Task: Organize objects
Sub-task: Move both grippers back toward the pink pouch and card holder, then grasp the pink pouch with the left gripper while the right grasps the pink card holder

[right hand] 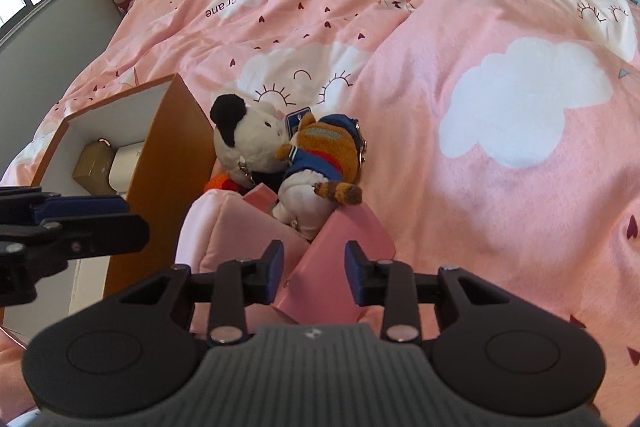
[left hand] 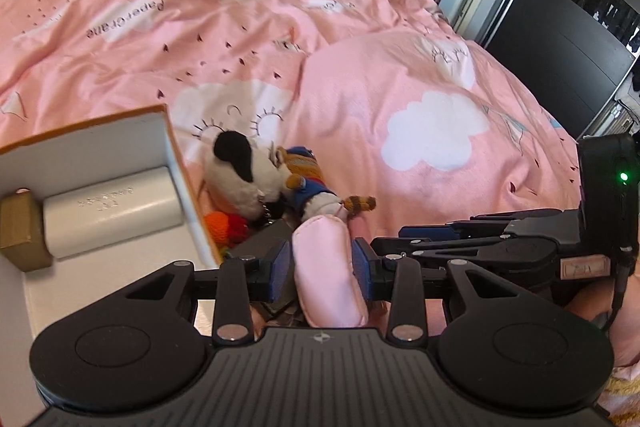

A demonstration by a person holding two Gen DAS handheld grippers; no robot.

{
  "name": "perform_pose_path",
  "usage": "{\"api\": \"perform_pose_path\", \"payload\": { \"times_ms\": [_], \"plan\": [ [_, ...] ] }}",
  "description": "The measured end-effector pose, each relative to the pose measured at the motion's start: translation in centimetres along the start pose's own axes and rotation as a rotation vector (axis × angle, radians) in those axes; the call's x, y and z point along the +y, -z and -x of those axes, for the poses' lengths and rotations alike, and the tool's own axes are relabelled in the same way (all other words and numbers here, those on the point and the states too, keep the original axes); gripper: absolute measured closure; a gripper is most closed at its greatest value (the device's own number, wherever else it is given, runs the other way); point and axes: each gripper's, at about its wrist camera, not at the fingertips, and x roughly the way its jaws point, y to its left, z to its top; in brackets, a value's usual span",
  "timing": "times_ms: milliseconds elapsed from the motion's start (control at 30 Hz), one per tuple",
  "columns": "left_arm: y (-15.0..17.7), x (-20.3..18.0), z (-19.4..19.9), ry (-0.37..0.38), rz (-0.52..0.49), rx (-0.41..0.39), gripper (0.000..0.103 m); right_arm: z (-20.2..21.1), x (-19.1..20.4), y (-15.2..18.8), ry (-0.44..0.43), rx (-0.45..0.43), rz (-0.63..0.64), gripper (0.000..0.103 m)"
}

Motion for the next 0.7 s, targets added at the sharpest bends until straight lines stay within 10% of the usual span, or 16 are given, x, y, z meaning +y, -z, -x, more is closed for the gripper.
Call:
{"api": "perform_pose_path", "payload": {
  "times_ms": [700],
  "plan": [
    [-1.4,-0.8,-4.2,-0.054,0.004,0.088,0.066,-4.9,0.4,0.1,0.061,0.125,-0.024,0.058]
  ]
}}
